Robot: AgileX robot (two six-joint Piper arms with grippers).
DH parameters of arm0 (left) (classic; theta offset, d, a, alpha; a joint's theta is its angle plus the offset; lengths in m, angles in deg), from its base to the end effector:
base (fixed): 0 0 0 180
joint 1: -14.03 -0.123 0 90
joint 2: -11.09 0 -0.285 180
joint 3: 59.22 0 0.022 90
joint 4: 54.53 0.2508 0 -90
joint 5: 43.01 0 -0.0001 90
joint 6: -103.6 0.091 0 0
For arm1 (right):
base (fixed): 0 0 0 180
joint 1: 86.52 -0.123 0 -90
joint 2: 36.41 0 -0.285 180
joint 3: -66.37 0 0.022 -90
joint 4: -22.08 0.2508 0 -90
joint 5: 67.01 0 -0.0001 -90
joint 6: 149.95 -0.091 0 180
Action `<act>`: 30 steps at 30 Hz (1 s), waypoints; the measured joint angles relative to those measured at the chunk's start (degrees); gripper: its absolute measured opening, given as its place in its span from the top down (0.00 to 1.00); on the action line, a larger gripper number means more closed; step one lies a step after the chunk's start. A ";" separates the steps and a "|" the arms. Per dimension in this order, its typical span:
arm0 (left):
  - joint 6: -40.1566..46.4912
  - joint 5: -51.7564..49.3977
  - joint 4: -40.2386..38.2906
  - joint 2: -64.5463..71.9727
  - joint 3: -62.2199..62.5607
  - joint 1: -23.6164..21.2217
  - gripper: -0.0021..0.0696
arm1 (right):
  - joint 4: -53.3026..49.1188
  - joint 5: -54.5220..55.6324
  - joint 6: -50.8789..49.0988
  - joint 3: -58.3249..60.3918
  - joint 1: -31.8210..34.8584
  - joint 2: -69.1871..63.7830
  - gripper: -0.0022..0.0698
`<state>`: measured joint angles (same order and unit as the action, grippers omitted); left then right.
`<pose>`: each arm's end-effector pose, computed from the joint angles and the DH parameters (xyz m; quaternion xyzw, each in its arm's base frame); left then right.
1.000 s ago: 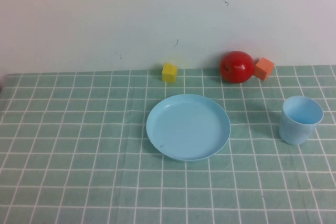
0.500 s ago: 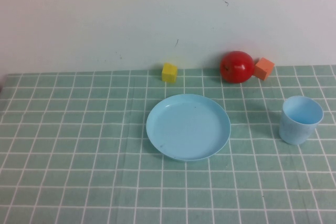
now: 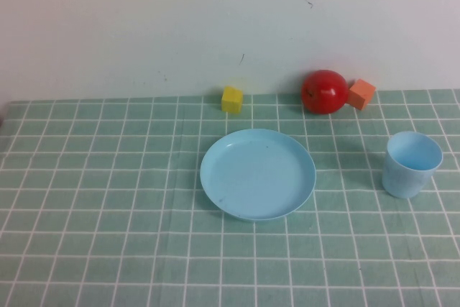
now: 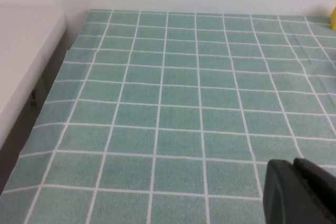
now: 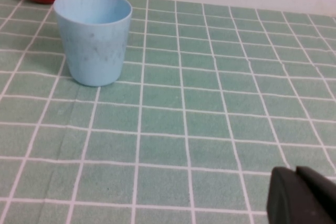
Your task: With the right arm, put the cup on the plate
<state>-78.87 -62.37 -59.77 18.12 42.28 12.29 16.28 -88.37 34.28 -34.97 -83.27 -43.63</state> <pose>0.0534 -0.0011 0.1760 -0.0540 0.7905 -0.0422 0.6086 0.0524 -0.0063 0.1719 -0.0339 0.8038 -0.0813 0.5883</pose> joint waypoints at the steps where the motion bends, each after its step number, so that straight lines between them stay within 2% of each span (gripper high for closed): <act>1: 0.00 0.00 0.00 0.00 0.00 0.00 0.98 | 0.00 0.22 0.00 0.00 0.00 0.00 0.97; 6: 0.00 0.00 0.00 0.00 0.00 0.00 0.98 | -0.22 4.74 0.00 0.22 0.00 0.00 0.97; 20: 0.00 0.00 0.00 0.00 0.00 0.00 0.98 | -5.55 32.22 5.24 0.22 0.00 0.00 0.97; 30: 0.00 0.00 0.00 0.00 0.00 0.00 0.98 | -5.41 45.23 0.66 0.22 0.00 0.00 0.97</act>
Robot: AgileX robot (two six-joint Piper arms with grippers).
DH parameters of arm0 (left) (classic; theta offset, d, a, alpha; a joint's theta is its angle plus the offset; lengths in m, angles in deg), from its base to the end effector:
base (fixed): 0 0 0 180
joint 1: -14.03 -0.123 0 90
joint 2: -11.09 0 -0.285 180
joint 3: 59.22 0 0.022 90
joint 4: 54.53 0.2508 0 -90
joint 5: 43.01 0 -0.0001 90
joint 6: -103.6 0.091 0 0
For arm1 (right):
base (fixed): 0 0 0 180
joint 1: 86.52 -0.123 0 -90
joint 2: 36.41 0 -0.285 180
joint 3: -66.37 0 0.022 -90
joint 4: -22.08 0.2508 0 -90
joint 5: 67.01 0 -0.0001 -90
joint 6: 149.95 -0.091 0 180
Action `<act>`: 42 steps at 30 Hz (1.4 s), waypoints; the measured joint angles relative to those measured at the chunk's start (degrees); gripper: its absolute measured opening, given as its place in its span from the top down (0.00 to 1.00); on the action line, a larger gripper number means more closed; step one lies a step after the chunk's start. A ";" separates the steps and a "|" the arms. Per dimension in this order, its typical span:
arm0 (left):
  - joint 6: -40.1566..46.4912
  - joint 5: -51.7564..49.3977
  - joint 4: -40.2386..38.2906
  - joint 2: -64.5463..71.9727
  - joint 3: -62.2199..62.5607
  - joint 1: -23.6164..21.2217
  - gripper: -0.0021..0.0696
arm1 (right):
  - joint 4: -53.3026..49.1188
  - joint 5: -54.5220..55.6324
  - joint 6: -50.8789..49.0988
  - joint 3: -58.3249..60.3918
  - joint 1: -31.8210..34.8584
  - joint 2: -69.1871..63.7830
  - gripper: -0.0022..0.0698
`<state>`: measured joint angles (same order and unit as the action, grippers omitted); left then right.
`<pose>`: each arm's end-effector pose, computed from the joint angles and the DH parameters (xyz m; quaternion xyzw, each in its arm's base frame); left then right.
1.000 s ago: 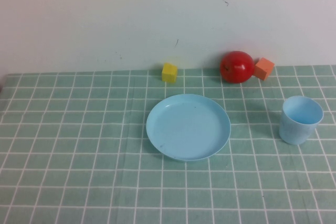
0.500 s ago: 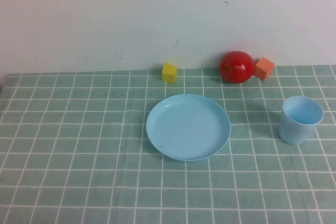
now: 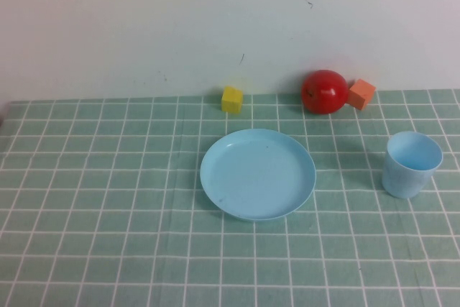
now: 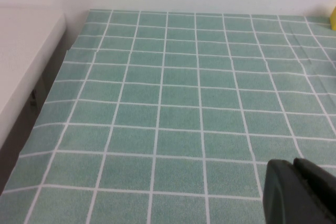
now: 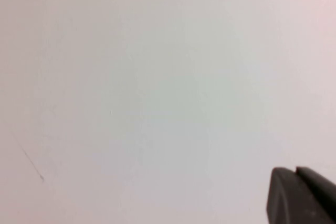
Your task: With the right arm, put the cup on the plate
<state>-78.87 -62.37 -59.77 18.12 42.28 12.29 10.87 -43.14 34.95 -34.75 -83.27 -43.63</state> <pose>0.0534 -0.0011 0.1760 -0.0540 0.7905 -0.0422 0.6086 0.0469 0.0045 0.2394 -0.0874 0.5131 -0.1164 0.8459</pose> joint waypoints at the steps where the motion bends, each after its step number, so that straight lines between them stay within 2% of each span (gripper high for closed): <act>1: 0.00 0.00 0.00 0.00 0.00 0.00 0.98 | 0.13 1.14 -0.30 0.00 0.00 0.00 0.97; 7: 0.00 0.00 0.00 0.00 0.00 0.00 0.98 | 0.49 8.57 -0.78 -0.11 0.00 0.00 0.97; 15: 0.00 0.00 0.00 0.00 0.00 0.00 0.98 | 0.60 3.59 -0.84 -11.41 0.00 0.00 0.97; 23: 0.00 0.00 0.00 0.00 0.00 0.00 0.98 | 0.82 -17.65 -2.58 -30.21 0.00 -1.49 0.97; 30: 0.00 0.00 0.00 0.00 0.00 0.00 0.98 | 2.26 -44.06 -3.19 -46.22 0.00 -17.45 0.97; 34: 0.00 0.00 0.00 0.00 0.00 0.00 0.98 | 9.74 -57.78 5.59 -52.57 0.00 -29.67 0.97; 38: 0.00 0.00 0.00 0.00 0.00 0.00 0.98 | 22.51 -71.42 18.71 -56.71 0.00 -43.15 0.97; 42: 0.00 0.00 0.00 0.00 0.00 0.00 0.98 | 32.50 -75.24 27.98 -58.12 -0.10 -55.40 0.97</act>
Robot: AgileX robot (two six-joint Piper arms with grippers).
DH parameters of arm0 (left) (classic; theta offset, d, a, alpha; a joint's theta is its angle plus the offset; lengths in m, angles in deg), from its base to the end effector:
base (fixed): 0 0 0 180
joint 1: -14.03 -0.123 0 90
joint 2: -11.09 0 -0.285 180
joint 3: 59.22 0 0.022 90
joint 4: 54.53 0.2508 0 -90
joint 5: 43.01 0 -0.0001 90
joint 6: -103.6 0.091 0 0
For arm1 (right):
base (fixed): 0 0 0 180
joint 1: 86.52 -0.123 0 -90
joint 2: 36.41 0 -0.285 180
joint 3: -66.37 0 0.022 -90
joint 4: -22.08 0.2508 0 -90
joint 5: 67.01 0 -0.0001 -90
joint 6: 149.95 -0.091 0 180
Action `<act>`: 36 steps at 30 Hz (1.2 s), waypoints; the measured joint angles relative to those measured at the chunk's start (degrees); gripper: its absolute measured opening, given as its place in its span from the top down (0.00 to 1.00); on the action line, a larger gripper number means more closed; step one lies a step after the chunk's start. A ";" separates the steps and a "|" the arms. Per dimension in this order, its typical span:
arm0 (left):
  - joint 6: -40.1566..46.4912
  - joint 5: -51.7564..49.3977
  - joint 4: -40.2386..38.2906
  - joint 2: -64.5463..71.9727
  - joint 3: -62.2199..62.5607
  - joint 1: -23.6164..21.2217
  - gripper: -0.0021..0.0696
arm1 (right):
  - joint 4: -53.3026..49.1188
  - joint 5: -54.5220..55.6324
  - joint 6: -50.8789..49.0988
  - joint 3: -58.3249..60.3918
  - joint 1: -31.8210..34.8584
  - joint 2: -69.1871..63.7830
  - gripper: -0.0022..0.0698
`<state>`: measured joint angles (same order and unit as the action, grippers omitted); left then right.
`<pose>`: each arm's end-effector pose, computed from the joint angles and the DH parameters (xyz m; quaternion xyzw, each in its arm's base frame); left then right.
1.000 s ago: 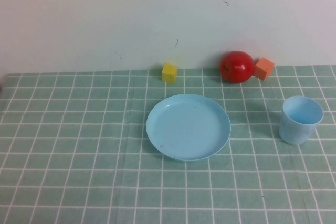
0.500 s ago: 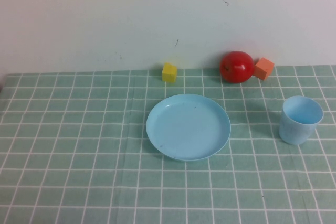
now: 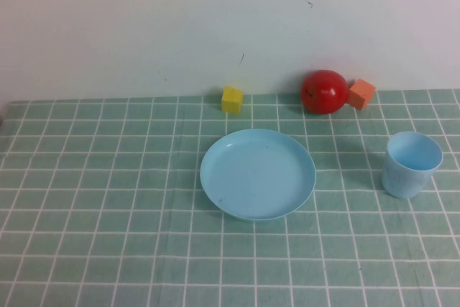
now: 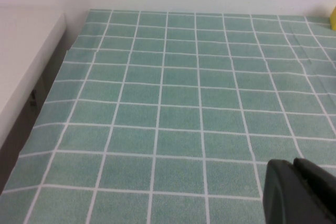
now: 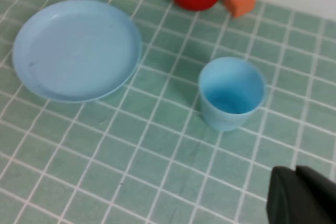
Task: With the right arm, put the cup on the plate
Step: Pick up the cup from the table
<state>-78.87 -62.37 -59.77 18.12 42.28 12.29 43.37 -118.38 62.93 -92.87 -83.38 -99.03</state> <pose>0.0534 -0.0011 0.1760 -0.0540 0.7905 -0.0422 0.6086 0.1807 0.0160 0.3675 -0.1836 0.8898 0.0520 0.4145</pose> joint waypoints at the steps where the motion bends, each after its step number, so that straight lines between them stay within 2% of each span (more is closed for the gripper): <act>1: 0.00 0.00 0.00 0.00 0.00 0.00 0.97 | 2.02 0.00 2.04 -0.10 0.00 -2.94 0.97; 5: 0.00 0.00 0.00 0.00 0.00 0.00 0.98 | 6.93 2.46 9.62 -0.10 0.00 -12.77 0.92; 7: 0.00 0.00 0.00 0.00 0.00 0.00 0.98 | 7.64 4.27 11.36 -0.10 0.00 -16.88 0.80; 12: 0.00 0.00 0.00 0.00 0.00 0.00 0.98 | 7.96 6.97 12.98 -2.87 0.00 -27.83 0.41; 14: 0.00 0.00 0.00 0.00 0.00 0.00 0.98 | 8.24 7.48 12.99 -5.34 0.00 -31.68 0.33; 17: 0.00 0.00 0.00 0.00 0.00 0.00 0.98 | 8.46 7.80 13.08 -10.16 0.00 -37.32 0.28; 23: 0.00 0.00 0.00 0.00 0.00 0.00 0.98 | 7.95 6.96 13.08 -20.11 -0.10 -48.21 0.27; 30: 0.00 0.00 0.00 0.00 0.00 0.00 0.98 | 5.73 0.45 13.08 -28.39 -0.10 -59.47 0.29; 32: 0.00 0.00 0.00 0.00 0.00 0.00 0.98 | 5.35 -1.55 13.08 -29.91 -0.10 -61.76 0.35; 34: 0.00 0.00 0.00 0.00 0.00 0.00 0.98 | 5.09 -3.04 13.08 -31.02 -0.10 -63.23 0.45; 36: 0.00 0.00 0.00 0.00 0.00 0.00 0.98 | 4.87 -4.48 13.08 -31.90 -0.22 -64.23 0.62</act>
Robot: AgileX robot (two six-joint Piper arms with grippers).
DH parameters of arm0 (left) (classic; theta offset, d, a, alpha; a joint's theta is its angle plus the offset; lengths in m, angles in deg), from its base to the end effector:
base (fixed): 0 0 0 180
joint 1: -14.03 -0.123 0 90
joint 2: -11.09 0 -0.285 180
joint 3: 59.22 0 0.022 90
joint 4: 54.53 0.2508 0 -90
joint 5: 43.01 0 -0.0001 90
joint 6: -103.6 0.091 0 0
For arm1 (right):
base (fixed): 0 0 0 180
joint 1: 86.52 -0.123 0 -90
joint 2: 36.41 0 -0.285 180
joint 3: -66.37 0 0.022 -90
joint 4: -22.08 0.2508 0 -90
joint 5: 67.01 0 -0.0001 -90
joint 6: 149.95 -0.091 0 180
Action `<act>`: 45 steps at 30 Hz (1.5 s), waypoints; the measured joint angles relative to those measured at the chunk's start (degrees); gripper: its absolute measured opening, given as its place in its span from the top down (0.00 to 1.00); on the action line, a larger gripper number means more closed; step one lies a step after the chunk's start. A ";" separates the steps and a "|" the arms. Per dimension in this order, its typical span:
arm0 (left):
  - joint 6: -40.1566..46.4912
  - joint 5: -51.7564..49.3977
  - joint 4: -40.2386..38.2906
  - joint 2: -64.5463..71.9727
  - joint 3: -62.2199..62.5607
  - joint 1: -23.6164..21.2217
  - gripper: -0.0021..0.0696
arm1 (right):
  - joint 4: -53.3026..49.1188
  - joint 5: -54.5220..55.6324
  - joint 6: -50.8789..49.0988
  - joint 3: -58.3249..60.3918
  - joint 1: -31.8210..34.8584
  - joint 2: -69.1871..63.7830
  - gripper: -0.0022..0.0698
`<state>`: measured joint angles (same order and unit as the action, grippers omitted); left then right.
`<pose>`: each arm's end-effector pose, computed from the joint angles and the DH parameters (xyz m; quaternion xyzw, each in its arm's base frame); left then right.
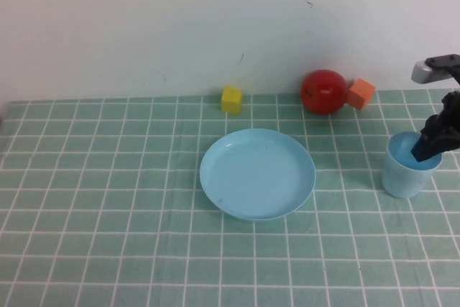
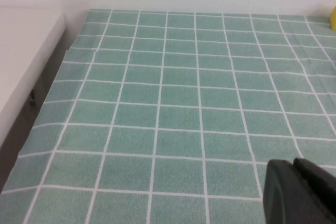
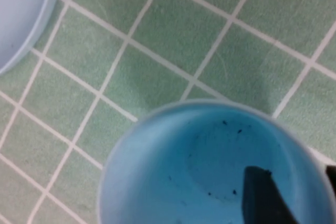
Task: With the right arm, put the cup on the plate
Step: Pick up the cup from the table, then place the cup on the plate
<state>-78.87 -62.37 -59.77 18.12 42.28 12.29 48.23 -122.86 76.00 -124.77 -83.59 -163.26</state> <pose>0.0534 -0.0011 0.1760 -0.0540 0.7905 -0.0422 0.6086 0.4242 0.0115 0.1790 -0.2512 0.9452 0.1488 0.1464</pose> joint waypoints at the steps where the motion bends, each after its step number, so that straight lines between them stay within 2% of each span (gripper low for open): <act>1: 0.00 0.00 0.00 0.00 0.00 0.00 0.98 | 0.00 -0.54 0.00 -0.38 0.00 -0.23 0.72; 3: 0.00 0.00 0.00 0.00 0.00 0.00 0.98 | -0.61 -2.09 0.00 -1.23 -0.39 -0.33 0.86; 6: 0.00 0.00 0.00 0.00 0.00 0.00 0.98 | -1.49 -5.18 -0.12 -3.74 -1.85 -0.33 0.93; 10: 0.00 0.00 0.00 0.00 0.00 0.00 0.98 | -1.83 -8.52 -1.77 -9.41 -5.98 -0.33 0.94; 14: 0.00 0.00 0.00 0.00 0.00 0.00 0.98 | -1.83 -9.07 -3.67 -15.97 -12.87 -0.33 0.94; 18: 0.00 0.00 0.00 0.00 0.00 0.00 0.98 | -2.83 -4.13 -2.14 -18.83 -21.38 -0.33 0.94; 22: 0.00 0.00 0.00 0.00 0.00 0.00 0.98 | -9.65 1.16 -0.48 -20.38 -28.24 -2.24 0.94; 25: 0.00 0.00 0.00 0.00 0.00 0.00 0.98 | -13.21 3.39 -2.11 -20.52 -29.78 -4.98 0.94; 33: 0.00 0.00 0.00 0.00 0.00 0.00 0.98 | -14.80 6.53 -4.43 -20.52 -29.81 -9.57 0.94; 36: 0.00 0.00 0.00 0.00 0.00 0.00 0.98 | -12.85 6.64 -4.66 -20.59 -29.81 -9.70 0.89; 41: 0.00 0.00 0.00 0.00 0.00 0.00 0.97 | -10.70 5.64 -7.03 -21.94 -29.81 -10.25 0.63; 45: 0.00 0.00 0.00 0.00 0.00 0.00 0.98 | -10.70 0.46 -8.29 -26.88 -29.81 -10.25 0.53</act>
<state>-78.87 -62.37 -59.77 18.12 42.28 12.29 37.53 -122.39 67.71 -151.65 -113.40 -173.51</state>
